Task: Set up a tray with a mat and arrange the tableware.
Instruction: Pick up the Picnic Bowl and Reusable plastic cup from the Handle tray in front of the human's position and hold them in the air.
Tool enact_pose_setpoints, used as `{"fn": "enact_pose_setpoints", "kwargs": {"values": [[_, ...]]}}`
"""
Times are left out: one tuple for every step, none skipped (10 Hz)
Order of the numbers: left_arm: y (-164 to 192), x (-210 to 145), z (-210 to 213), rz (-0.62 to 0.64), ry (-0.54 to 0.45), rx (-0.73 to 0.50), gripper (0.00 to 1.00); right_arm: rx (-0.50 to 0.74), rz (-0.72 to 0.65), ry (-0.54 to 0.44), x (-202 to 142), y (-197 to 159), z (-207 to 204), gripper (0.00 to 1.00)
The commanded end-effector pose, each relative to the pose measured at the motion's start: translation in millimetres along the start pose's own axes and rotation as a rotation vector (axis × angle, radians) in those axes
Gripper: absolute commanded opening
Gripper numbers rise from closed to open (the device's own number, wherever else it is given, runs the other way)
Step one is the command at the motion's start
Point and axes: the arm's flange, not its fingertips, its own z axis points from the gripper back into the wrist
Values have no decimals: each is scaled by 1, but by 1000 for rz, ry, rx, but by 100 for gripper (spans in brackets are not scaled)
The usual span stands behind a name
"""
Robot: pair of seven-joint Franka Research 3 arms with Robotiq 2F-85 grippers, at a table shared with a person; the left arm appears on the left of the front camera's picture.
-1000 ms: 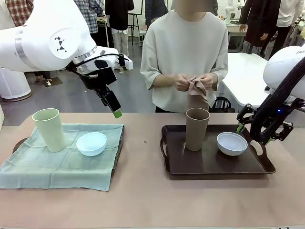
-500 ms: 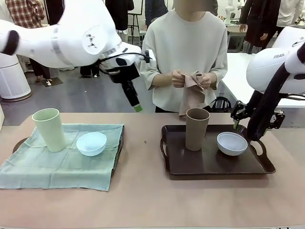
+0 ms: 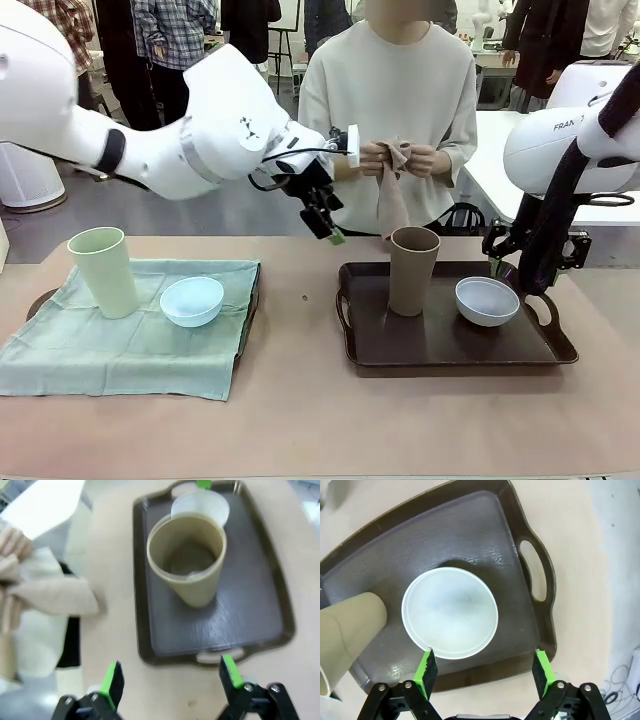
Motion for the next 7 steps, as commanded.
{"fn": "enact_pose_setpoints", "kwargs": {"values": [[6, 0, -11, 34, -145, -88, 100, -5, -9, 18, 7, 3, 2, 98], [5, -3, -16, 62, -157, -125, 100, -2, -11, 20, 8, 3, 1, 98], [0, -7, -19, 95, -171, -164, 100, 3, -16, 21, 8, 3, 0, 98], [-5, -11, -19, 143, -145, -182, 100, 11, -59, 15, 10, 3, 0, 98], [-11, -15, -7, 186, -57, -189, 100, 0, -94, 1, 8, 4, 4, 98], [-1, 0, -30, 105, -146, -147, 100, 5, -14, 10, 5, -2, -1, 98], [-1, 0, -30, 105, -146, -147, 100, 5, -14, 10, 5, -2, -1, 98]]}}
